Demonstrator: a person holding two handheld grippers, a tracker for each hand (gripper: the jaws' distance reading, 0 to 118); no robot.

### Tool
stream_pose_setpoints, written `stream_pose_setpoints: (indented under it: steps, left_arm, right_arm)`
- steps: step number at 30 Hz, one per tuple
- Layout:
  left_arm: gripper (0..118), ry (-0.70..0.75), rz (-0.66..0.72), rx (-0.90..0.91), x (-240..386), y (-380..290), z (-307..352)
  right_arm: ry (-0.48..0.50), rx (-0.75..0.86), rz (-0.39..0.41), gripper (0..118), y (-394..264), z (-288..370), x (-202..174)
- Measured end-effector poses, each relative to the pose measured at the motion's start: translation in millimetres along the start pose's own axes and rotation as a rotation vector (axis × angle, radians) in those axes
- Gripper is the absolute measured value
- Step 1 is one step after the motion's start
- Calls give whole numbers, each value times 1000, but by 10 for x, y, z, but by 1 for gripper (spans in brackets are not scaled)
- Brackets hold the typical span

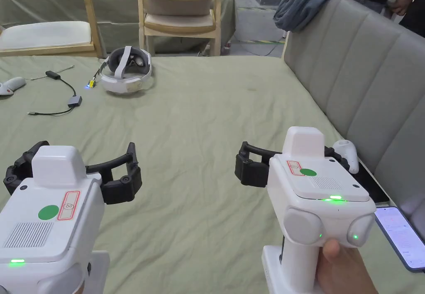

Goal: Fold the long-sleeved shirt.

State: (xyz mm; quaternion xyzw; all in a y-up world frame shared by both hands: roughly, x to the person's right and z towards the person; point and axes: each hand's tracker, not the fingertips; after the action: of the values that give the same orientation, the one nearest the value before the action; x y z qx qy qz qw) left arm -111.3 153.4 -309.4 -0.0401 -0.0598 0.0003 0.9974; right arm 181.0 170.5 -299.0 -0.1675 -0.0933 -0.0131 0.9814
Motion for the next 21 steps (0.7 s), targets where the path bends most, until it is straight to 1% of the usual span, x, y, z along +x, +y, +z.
stream_pose_setpoints:
  steps: [4, 7, 8, 11, 13, 14, 17, 21]
  left_arm:
    - [111, -2, -8, 5, 17, 3, 3]
    - [111, -5, -7, -1, 14, 6, -7]
    - [111, -6, -6, -1, 14, 7, -6]
    - [111, -12, -10, -1, 21, 14, -2]
    - [111, -7, -13, 0, 23, 17, 3]
    - [111, -4, -10, 2, 22, 18, 7]
    - [111, -3, -7, 2, 16, 24, 10]
    - [111, -3, -8, -1, 22, 24, 10]
  right_arm:
    - [24, -16, 8, 118, 55, 18, 31]
    - [-9, -11, -40, 118, 25, 28, 27]
    - [-8, -11, -33, 118, 10, 30, 23]
    - [7, 1, 23, 118, -10, 20, 20]
    - [5, 20, 22, 118, -36, 20, 35]
    - [16, 23, 20, 118, -35, 30, 60]
    - [97, 48, 32, 118, -36, 35, 116]
    - [129, 101, 41, 118, -53, 104, 138]
